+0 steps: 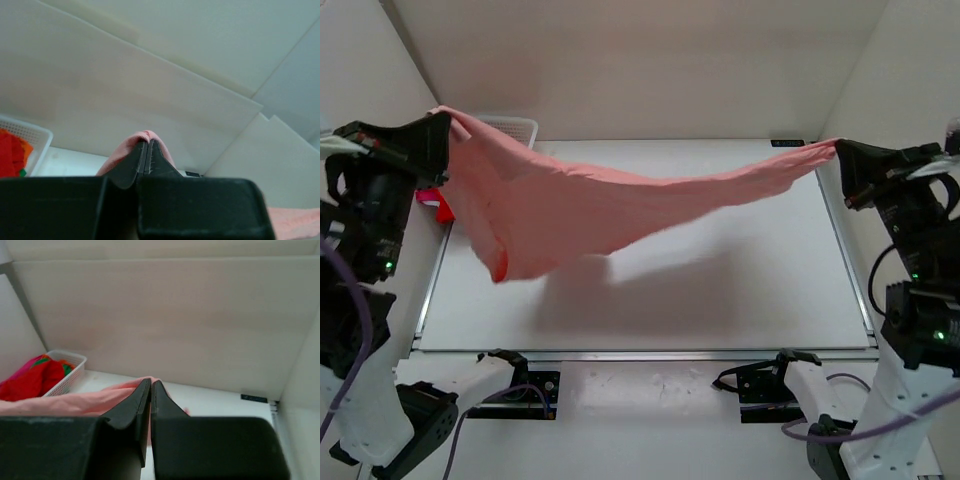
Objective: Fold and stack the t-shirts
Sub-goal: Flatten out the tshirt
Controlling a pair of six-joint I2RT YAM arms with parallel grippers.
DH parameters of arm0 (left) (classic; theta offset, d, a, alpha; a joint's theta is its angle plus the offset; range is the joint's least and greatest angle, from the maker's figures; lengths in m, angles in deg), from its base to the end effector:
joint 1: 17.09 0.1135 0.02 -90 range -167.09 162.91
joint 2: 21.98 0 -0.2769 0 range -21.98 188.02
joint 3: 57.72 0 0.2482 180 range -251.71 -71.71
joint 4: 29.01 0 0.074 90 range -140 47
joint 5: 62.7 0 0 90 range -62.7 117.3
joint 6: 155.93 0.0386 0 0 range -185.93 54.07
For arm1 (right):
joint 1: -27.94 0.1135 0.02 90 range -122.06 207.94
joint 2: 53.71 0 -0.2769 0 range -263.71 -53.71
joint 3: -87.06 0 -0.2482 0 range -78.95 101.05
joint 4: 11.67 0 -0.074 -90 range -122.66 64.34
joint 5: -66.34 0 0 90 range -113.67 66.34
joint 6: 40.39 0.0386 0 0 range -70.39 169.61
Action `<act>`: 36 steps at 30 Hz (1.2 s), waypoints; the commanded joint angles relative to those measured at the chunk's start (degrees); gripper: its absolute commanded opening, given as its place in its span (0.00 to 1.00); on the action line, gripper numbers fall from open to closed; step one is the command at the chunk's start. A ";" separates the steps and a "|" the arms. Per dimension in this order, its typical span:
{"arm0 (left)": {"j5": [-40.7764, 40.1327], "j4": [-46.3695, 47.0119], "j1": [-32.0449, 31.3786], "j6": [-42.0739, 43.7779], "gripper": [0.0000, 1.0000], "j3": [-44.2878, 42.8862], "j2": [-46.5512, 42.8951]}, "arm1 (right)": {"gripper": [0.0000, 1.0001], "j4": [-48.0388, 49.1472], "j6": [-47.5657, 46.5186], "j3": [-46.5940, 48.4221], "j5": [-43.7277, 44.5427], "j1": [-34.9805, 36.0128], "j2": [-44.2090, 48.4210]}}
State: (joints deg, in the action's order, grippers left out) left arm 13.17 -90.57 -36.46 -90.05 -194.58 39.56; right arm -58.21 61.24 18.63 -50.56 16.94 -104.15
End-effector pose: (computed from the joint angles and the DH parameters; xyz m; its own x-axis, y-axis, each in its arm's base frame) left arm 0.0590 -0.0107 0.6235 0.1648 -0.4780 -0.8628 0.1811 0.8745 -0.4499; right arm 0.0705 0.0041 0.5716 0.1899 0.1462 -0.9709 -0.3042 0.9490 0.0835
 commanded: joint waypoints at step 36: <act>13.50 29.53 10.14 -10.85 0.69 -25.80 83.33 | 0.63 -0.54 -6.27 50.44 8.95 1.69 -92.37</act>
State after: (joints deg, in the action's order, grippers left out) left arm 22.94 -62.27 -29.73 -96.17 -220.11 130.22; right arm -50.21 56.09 51.54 -45.29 19.04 -192.30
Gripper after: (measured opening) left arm 0.660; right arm 0.532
